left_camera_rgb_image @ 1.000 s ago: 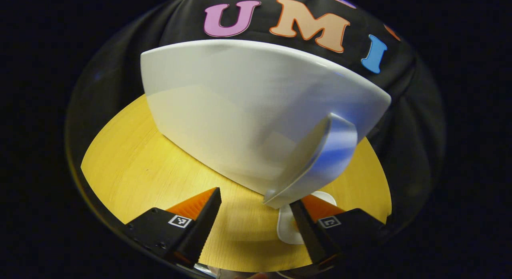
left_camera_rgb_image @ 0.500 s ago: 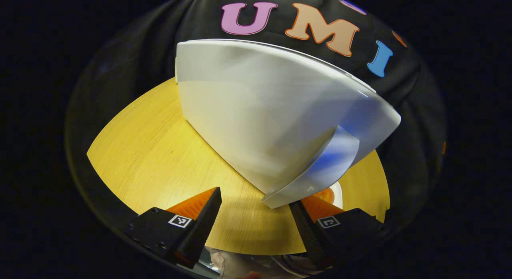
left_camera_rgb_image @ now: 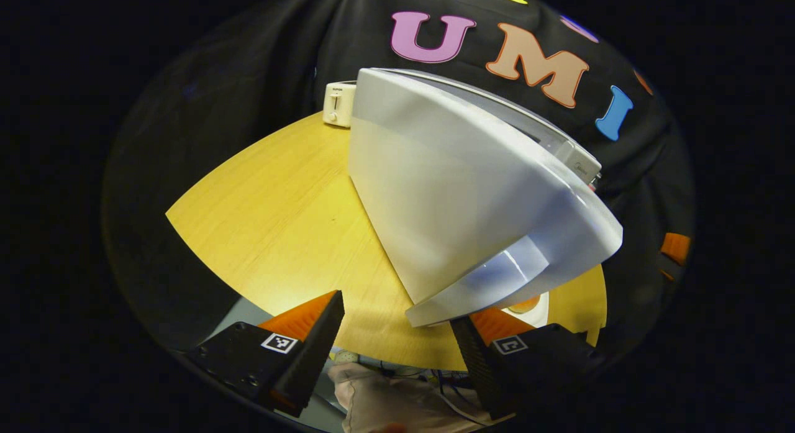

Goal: Open the microwave oven with the left hand, put the food in, and close the microwave oven.

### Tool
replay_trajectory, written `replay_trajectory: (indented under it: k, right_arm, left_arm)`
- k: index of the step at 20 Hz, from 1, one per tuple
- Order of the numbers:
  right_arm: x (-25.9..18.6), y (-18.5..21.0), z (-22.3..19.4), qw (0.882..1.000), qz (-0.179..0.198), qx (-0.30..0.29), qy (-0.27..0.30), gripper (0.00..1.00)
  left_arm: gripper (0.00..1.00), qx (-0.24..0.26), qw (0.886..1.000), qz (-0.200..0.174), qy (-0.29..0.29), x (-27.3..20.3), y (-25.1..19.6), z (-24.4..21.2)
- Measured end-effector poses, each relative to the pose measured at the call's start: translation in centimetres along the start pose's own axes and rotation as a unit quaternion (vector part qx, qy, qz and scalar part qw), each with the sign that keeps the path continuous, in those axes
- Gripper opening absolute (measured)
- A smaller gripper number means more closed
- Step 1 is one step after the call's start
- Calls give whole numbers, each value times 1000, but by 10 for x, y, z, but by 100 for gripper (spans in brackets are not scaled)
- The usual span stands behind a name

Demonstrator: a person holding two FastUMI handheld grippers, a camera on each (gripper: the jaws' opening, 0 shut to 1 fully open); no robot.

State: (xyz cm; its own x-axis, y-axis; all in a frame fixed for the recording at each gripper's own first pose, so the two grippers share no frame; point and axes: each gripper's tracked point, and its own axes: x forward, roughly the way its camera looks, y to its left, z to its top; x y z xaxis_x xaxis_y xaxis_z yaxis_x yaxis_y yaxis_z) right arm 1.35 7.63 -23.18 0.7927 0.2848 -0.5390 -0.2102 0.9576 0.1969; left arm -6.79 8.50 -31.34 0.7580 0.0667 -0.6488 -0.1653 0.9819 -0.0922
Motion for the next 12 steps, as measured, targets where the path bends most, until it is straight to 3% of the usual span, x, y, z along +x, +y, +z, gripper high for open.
replay_trajectory:
  k: [7, 12]
  right_arm:
    - [32, 28, -31, 999, -6, -7, 50, 92]
    - [56, 33, -56, 995, -24, -16, 94, 92]
  left_arm:
    - [98, -28, 999, 32, 7, -31, 68, -1]
    - [98, -64, 997, 33, 16, -42, 105, -3]
